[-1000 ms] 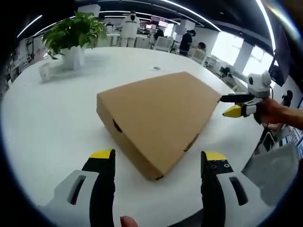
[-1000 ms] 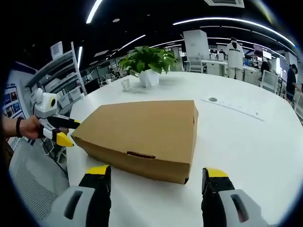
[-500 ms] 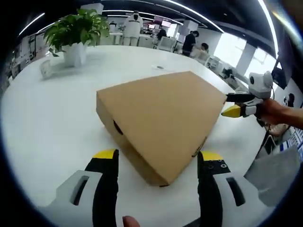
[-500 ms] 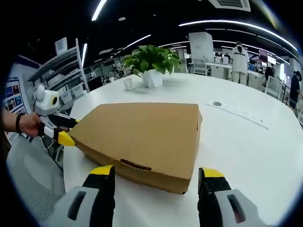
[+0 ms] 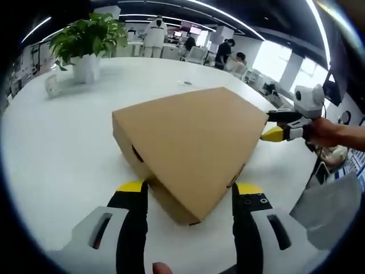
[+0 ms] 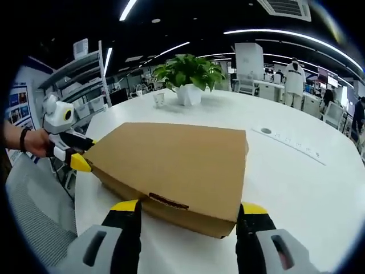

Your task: Operate the shoe box by opening the lid, removing the specified soft item, and placing it in the target area until the item is outside and the box remains undamaged.

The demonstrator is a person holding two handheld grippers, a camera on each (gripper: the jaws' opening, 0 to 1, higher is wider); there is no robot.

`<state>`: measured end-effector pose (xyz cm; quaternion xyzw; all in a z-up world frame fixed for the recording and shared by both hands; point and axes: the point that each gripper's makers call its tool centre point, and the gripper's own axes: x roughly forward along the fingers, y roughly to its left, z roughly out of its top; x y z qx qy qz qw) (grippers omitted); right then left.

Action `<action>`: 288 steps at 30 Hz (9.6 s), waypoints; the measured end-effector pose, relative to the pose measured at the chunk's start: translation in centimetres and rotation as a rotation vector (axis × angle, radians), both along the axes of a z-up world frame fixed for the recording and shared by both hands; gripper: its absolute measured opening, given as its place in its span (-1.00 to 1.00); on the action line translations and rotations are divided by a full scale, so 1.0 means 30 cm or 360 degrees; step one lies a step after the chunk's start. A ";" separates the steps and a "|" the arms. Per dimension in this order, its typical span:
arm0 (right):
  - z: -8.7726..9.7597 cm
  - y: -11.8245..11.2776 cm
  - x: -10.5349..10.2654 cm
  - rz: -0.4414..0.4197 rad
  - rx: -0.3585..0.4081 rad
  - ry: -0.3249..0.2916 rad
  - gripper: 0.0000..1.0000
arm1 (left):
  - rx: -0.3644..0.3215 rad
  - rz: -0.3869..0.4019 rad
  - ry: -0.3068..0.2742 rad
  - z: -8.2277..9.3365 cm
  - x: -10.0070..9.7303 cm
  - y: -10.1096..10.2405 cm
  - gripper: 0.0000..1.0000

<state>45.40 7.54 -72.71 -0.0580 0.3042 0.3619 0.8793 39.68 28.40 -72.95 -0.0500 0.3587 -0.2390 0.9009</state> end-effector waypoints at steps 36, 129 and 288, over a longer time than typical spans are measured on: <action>0.029 0.098 -0.084 0.0088 0.0020 -0.0002 0.11 | 0.0063 0.0017 0.0009 0.031 -0.102 0.123 0.04; 0.420 0.134 0.065 0.0062 0.0215 -0.0314 0.02 | 0.0474 -0.0216 -0.0579 0.387 0.003 0.155 -0.17; 0.250 0.211 0.556 -0.0062 -0.0222 -0.0180 -1.00 | 0.0307 0.0348 -0.0396 0.355 0.387 0.423 -0.93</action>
